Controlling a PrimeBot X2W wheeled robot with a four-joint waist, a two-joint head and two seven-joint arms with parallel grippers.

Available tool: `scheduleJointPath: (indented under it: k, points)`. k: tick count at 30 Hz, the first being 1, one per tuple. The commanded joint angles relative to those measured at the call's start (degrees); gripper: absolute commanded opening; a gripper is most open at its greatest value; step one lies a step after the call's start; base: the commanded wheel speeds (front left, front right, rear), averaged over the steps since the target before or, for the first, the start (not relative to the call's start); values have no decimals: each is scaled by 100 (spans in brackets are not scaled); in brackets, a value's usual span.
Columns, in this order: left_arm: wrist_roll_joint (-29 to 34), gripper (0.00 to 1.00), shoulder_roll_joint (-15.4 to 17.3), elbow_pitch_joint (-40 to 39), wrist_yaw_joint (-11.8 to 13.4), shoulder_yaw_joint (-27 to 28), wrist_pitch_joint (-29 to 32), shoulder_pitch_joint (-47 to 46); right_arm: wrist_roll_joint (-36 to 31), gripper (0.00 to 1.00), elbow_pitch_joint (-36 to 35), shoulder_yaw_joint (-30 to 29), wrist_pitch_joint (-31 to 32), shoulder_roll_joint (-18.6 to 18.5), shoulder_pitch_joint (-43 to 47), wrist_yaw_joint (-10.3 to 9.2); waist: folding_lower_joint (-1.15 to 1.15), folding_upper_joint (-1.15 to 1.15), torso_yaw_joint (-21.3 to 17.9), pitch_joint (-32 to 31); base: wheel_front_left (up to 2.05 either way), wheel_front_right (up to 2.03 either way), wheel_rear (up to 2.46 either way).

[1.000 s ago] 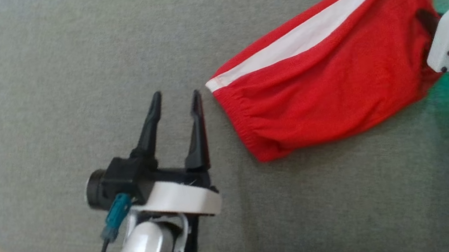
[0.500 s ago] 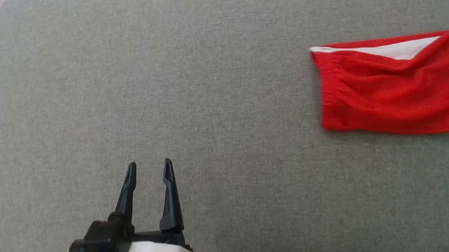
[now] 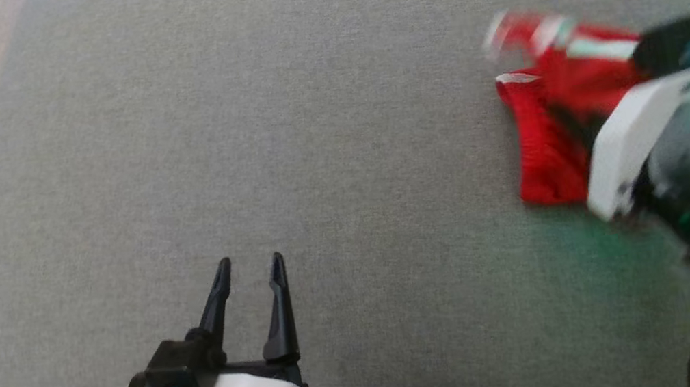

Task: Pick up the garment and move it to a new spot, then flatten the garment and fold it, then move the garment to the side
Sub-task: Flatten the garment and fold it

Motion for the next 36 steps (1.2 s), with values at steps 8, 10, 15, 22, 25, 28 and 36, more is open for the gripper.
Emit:
scheduleJointPath:
  k: [8, 10, 15, 22, 25, 28, 36]
  points:
    - [-11, 100, -24, -41, 37, 146, -45, -119, -302, 5, 468, 395, -691, 270, 9, 39, 0, 0, 118, -36, 0, 0, 0]
    - [-7, 100, -24, -30, 35, 149, -45, -91, -378, 35, 573, 356, -863, 318, -26, 39, 0, 0, 103, -45, 0, 0, 0]
    - [3, 100, -24, 7, 33, 139, -45, -9, -204, 100, 641, 303, -1440, 506, -20, 39, 0, 0, 12, -148, 0, 0, 0]
    - [105, 100, -24, -2, 16, 286, -45, 131, -301, 100, -173, 273, -2143, 439, 691, 39, 0, 0, -201, -416, 0, 0, 0]
    - [191, 100, -24, -42, -29, 405, -45, 212, -605, 100, -454, 31, -2719, 264, 1091, 39, 0, 0, -296, -539, 0, 0, 0]
    - [274, 100, -25, -132, -54, 553, -45, 345, -1009, 100, -446, -357, -3465, 172, 1469, 39, 0, 0, -378, -693, 0, 0, 0]
    - [357, 100, -25, -297, -117, 698, -45, 538, -1715, 78, 236, -938, -4736, 222, 1815, 39, 0, 0, -393, -783, 0, 0, 0]
